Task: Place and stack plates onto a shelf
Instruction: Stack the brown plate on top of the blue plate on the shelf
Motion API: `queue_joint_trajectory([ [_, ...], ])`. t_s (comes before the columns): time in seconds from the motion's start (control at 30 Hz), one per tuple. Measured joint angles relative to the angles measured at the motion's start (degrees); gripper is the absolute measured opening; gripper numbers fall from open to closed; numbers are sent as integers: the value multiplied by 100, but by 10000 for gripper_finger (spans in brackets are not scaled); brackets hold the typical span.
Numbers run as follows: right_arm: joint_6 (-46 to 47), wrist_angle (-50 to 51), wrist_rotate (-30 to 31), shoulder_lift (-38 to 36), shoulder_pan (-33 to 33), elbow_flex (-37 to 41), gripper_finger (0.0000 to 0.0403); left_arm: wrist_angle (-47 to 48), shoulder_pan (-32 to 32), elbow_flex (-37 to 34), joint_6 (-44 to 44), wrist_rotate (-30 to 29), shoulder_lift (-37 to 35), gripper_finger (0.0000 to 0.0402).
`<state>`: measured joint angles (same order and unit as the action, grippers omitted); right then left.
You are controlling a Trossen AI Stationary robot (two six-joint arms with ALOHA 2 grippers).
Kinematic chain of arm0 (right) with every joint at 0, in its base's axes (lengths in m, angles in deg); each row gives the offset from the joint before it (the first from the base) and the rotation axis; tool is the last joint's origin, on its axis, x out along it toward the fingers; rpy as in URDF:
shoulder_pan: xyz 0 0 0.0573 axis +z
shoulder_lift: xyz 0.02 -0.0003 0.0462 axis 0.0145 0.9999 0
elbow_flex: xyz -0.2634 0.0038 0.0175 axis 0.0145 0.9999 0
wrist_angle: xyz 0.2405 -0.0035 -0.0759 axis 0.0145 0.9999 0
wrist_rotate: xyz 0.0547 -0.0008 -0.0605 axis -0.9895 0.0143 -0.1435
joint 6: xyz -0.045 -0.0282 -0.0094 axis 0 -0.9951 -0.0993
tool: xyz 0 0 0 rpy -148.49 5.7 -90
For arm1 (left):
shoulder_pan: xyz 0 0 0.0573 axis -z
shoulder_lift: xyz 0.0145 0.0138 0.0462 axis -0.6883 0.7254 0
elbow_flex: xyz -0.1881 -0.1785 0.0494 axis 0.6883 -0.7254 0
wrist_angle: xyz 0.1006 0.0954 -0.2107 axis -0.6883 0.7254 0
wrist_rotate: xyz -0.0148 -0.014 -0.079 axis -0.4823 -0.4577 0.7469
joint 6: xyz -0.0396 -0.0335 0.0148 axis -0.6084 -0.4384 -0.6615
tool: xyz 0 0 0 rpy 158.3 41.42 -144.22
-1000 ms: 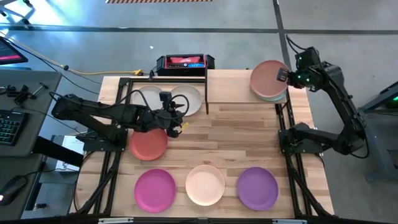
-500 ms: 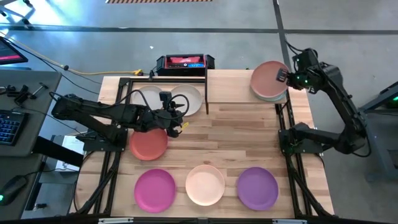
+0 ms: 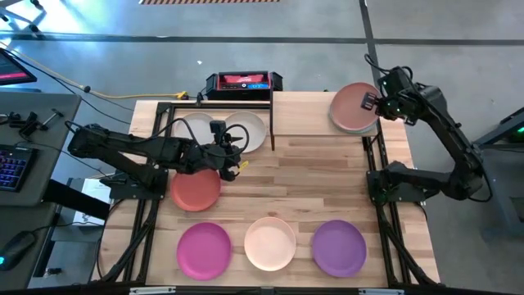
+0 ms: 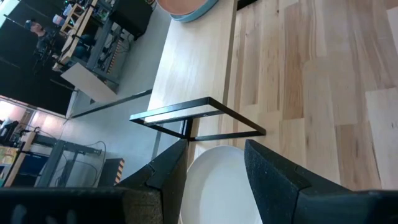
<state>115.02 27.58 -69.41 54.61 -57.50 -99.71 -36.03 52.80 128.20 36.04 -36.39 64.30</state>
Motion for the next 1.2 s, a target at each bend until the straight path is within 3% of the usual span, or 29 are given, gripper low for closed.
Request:
queue_joint_trajectory([
  [1.2,78,10,-125,14,-4,0,0,0,0,2,14,-2,1,149],
])
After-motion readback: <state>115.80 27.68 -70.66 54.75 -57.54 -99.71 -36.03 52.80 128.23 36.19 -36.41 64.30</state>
